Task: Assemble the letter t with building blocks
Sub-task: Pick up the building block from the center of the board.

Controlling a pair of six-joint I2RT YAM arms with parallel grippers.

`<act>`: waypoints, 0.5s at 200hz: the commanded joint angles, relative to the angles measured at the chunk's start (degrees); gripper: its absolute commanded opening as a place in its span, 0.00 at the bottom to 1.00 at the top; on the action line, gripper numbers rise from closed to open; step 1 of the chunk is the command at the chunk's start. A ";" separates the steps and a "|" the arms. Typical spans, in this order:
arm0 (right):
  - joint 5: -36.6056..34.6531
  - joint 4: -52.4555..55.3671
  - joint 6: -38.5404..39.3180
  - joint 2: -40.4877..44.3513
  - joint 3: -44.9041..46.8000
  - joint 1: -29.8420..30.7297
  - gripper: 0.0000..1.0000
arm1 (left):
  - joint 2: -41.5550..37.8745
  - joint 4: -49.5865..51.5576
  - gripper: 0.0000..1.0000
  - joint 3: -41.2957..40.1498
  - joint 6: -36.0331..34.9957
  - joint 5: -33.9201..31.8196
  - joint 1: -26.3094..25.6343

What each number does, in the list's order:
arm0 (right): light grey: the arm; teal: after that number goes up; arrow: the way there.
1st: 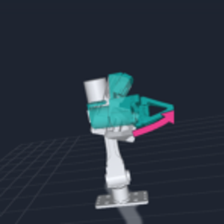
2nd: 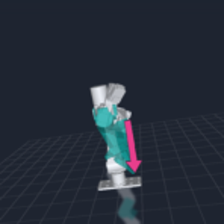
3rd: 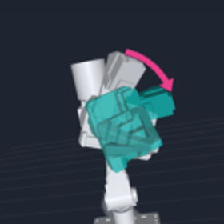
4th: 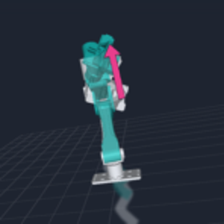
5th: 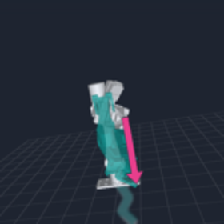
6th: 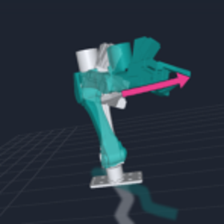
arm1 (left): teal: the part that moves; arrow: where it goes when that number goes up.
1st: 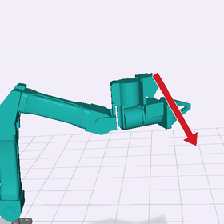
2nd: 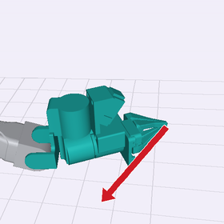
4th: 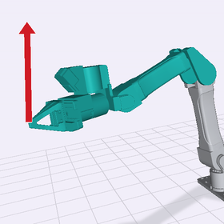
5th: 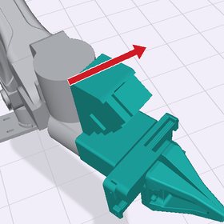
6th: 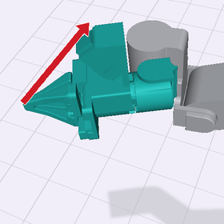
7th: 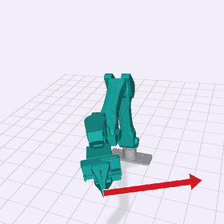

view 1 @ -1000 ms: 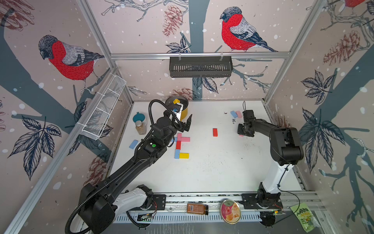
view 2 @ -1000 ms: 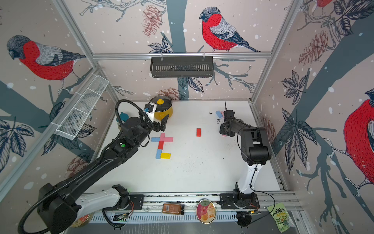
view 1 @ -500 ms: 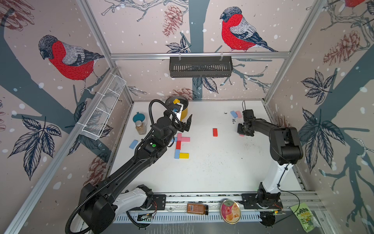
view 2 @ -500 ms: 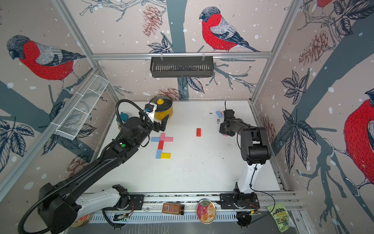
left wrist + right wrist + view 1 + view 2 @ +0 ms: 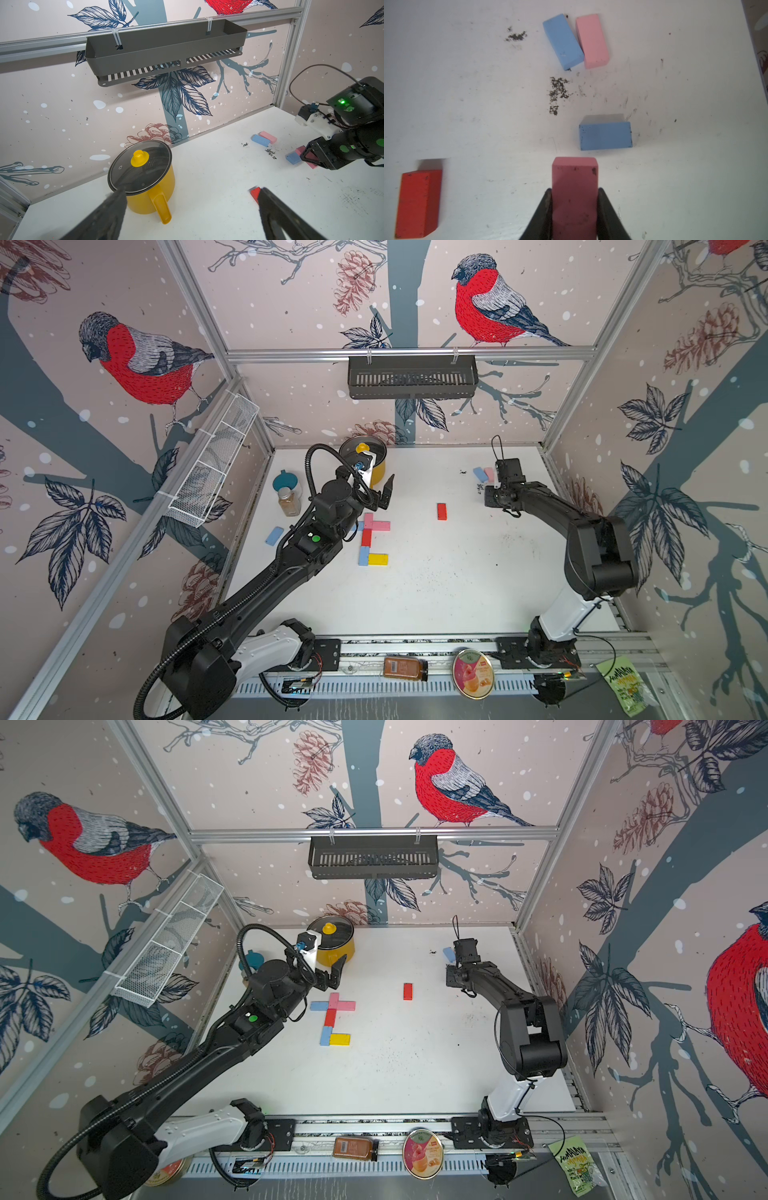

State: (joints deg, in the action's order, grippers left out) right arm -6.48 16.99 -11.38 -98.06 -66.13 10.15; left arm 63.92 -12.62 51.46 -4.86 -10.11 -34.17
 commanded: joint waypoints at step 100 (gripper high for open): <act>8.90 -26.35 18.36 19.17 11.36 8.61 0.10 | -1.69 -1.53 0.98 -0.40 -1.07 -1.41 0.02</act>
State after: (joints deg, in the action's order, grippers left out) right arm -2.07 -0.05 0.82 -81.62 -57.08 18.48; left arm 62.57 -12.62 51.24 -4.91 -10.79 -34.17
